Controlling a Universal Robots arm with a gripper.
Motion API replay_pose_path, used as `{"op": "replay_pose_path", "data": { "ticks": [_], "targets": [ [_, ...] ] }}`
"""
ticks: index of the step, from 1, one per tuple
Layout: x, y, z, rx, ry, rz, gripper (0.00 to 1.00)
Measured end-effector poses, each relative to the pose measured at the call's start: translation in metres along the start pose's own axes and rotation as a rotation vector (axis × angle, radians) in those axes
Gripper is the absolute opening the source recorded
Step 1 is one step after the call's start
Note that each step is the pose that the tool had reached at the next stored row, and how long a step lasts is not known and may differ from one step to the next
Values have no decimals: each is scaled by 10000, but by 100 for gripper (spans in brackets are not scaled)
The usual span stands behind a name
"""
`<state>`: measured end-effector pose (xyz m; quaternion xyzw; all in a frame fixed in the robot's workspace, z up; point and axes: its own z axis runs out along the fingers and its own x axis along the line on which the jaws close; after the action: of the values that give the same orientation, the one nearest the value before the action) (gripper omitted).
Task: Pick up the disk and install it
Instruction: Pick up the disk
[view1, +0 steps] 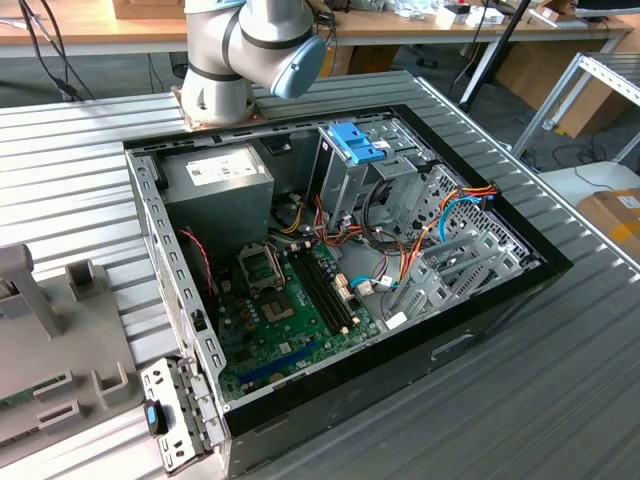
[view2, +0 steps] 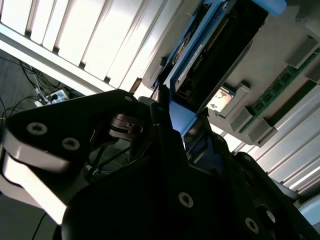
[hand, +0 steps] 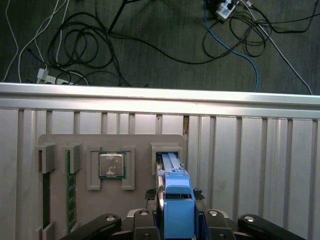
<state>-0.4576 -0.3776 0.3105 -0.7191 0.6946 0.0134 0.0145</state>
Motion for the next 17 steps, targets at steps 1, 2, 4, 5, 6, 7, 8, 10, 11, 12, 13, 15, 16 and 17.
{"op": "replay_pose_path", "data": {
  "ticks": [1,2,4,5,6,7,8,10,11,12,13,15,16,17],
  "targets": [
    [0,0,-1,0,-1,1,37],
    [1,0,-2,-1,-32,1,37],
    [5,0,-3,8,-277,1,37],
    [8,0,-2,11,-382,1,37],
    [10,1,-2,14,-424,1,37],
    [10,1,-3,14,-433,2,37],
    [10,0,-3,14,-433,2,37],
    [11,1,-2,14,-433,1,37],
    [12,1,-2,14,-433,1,37],
    [12,0,-2,14,-433,1,44],
    [12,1,-2,14,-433,1,50],
    [12,1,-2,14,-433,1,62],
    [12,1,-2,14,-433,1,68],
    [12,1,-3,14,-433,1,68]
  ]
}}
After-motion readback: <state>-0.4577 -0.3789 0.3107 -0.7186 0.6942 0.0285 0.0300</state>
